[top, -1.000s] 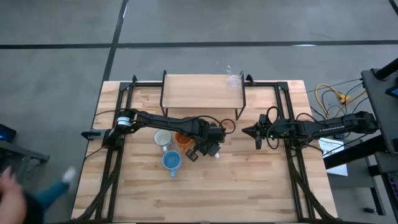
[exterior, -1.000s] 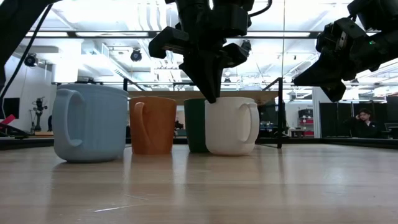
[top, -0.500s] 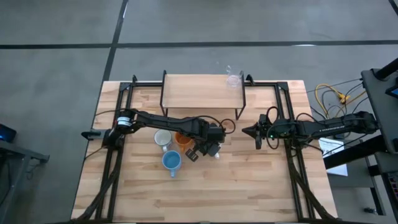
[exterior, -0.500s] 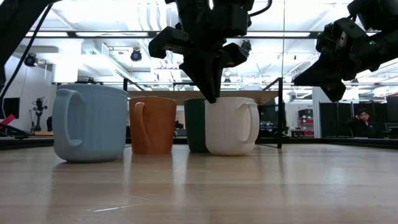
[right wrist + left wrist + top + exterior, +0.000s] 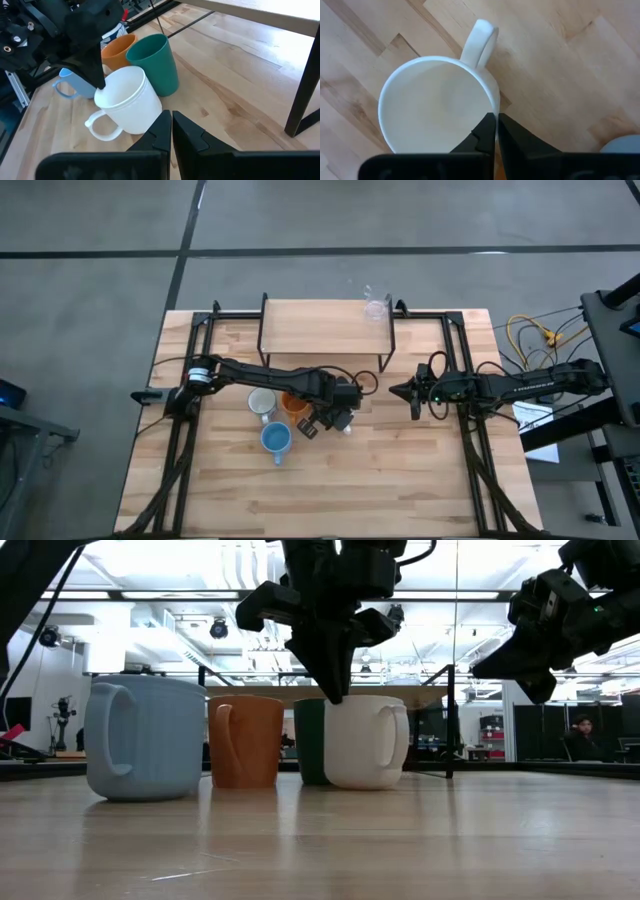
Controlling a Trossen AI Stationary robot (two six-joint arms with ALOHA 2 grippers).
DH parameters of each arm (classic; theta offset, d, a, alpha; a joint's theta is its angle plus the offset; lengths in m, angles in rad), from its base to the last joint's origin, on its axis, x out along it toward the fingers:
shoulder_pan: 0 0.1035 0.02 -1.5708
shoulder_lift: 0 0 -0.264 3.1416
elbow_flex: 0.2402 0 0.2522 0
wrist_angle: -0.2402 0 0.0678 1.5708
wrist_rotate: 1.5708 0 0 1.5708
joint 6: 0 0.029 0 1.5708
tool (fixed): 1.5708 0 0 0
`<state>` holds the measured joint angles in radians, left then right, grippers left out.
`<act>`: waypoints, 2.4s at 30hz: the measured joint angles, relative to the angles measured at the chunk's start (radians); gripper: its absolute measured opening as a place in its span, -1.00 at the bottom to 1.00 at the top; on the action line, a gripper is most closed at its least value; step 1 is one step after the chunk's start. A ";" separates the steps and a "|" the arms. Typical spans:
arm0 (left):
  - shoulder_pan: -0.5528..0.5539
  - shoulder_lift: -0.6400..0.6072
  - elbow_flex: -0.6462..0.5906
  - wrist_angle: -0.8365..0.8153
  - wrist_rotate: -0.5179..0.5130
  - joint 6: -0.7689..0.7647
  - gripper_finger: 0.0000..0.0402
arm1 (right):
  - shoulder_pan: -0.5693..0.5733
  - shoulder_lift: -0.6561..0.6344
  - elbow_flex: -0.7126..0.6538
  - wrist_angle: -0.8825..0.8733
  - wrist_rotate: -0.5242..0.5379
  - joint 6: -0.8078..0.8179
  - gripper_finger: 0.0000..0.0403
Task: Stack small to large cups/mugs on shelf
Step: Put the white mug on the shelf
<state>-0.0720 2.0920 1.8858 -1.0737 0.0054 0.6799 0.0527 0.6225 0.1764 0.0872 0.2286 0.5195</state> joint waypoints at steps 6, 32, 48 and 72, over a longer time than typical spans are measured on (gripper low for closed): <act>0.000 -0.025 0.001 0.000 -0.015 -0.020 -1.00 | 0.000 0.000 0.000 -0.002 0.000 -0.001 -0.96; 0.012 -0.081 0.180 -0.168 -0.184 -0.046 -1.00 | 0.000 0.009 0.000 -0.004 0.000 0.000 -0.96; 0.035 -0.086 0.305 -0.248 -0.231 -0.049 -1.00 | 0.000 0.009 0.000 -0.005 -0.001 0.001 -0.96; 0.215 -0.241 0.334 -0.423 -0.298 -0.103 -1.00 | 0.001 0.018 -0.001 -0.008 -0.003 0.004 -0.96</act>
<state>0.1433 1.8515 2.2196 -1.4969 -0.2924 0.5773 0.0540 0.6401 0.1753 0.0789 0.2253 0.5237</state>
